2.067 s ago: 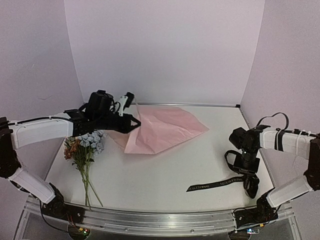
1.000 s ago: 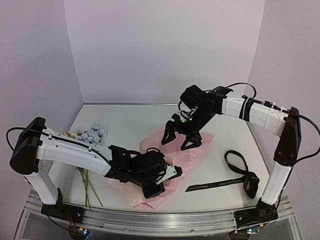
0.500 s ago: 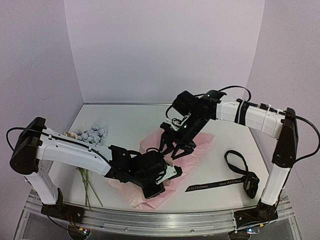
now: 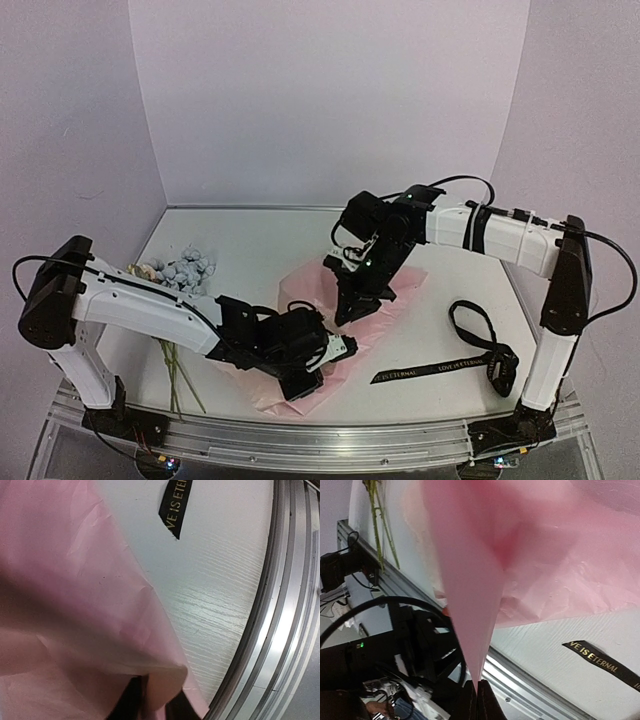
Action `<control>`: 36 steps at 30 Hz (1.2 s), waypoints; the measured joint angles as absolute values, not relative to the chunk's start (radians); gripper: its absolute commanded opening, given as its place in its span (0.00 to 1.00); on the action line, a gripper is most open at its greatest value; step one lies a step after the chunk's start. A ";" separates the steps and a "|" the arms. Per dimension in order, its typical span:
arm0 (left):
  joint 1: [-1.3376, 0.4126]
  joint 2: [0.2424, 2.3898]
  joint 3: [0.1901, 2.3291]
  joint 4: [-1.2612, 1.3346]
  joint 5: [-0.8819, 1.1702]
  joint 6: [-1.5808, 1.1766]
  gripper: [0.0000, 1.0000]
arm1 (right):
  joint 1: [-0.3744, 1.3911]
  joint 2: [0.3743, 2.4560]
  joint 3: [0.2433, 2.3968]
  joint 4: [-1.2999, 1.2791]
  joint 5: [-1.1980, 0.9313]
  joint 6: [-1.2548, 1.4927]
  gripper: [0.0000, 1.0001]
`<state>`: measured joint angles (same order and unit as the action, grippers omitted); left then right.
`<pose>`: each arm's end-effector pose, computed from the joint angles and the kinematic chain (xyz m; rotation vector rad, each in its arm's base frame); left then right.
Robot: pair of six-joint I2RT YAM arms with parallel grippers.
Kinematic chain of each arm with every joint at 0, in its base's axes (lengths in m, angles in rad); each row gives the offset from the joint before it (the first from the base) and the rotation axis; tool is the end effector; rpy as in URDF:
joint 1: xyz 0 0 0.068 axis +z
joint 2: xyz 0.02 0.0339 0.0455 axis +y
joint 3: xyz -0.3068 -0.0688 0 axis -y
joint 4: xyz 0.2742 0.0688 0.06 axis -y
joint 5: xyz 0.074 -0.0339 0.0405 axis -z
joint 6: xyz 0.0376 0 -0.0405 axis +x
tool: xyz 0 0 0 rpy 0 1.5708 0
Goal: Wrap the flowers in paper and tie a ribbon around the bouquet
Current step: Pass from the left arm to the right, then unfold the folded wrapping paper at the center of the board.
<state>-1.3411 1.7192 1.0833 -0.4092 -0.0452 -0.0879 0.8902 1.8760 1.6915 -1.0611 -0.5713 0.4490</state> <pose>0.0876 -0.3673 0.2059 1.5604 2.1833 -0.4273 0.2526 0.3443 0.3147 0.7661 -2.7818 -0.9571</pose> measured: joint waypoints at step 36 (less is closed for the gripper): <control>-0.548 1.507 0.801 -0.437 0.289 -0.546 0.77 | 0.954 1.478 1.208 -0.917 -0.011 0.554 0.00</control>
<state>-0.5481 1.5066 0.8005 -0.4370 0.2890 -0.5464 0.9543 1.4776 1.2084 -0.9175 -0.0110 0.5536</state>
